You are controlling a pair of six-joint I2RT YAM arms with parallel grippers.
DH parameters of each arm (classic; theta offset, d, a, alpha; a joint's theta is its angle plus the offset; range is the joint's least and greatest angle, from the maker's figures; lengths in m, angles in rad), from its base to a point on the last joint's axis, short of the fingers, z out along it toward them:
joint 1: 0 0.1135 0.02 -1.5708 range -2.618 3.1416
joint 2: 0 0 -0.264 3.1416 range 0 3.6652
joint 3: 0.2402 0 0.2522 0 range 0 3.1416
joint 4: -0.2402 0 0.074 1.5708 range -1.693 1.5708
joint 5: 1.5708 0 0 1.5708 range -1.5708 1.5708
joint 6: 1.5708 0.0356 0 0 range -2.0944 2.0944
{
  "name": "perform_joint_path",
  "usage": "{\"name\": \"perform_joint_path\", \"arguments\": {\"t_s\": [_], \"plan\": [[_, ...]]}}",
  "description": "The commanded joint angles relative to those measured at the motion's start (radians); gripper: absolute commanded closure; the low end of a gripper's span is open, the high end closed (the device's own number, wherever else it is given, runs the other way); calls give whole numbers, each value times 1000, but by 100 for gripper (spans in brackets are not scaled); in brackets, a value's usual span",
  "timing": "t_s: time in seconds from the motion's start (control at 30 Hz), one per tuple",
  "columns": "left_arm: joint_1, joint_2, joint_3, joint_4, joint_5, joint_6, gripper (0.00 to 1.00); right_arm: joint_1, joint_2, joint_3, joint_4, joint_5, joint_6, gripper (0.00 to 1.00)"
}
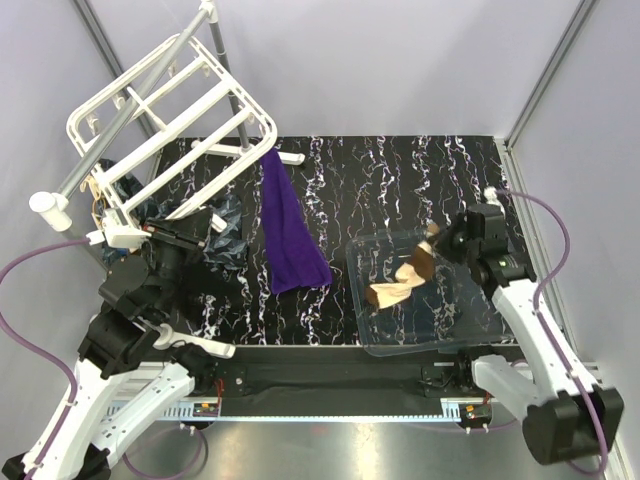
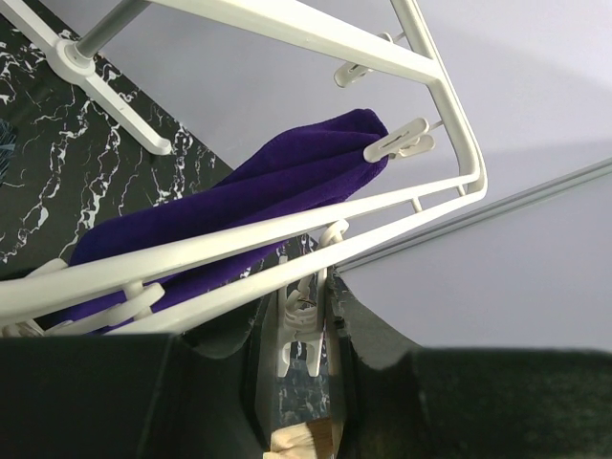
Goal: Clip the socks to the hanger
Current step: Pick up the sock from the bin, then clamp the sock onto the hanger.
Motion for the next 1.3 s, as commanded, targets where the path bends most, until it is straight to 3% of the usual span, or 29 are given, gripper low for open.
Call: {"name": "perform_joint_path", "arguments": {"t_s": [0.0,0.13,0.17,0.3,0.53,0.9,1.27], "plan": [[-1,5,13,14,39,-4,100,87,-59,116,140,-325,-193,100],[1,7,14,10,38,-18,100,319,97,373,89,-459,-293,100],[-1,11,17,4,36,-22,100,460,135,419,41,-468,-330,100],[-1,34,50,-39,36,-44,100,725,269,562,6,-387,-489,100],[1,22,56,-42,47,-56,100,776,352,626,104,-447,-447,100],[1,28,68,-59,51,-88,100,902,588,904,17,-220,-430,100],[-1,30,68,-53,54,-90,100,919,706,1045,-9,-201,-439,100]]}}
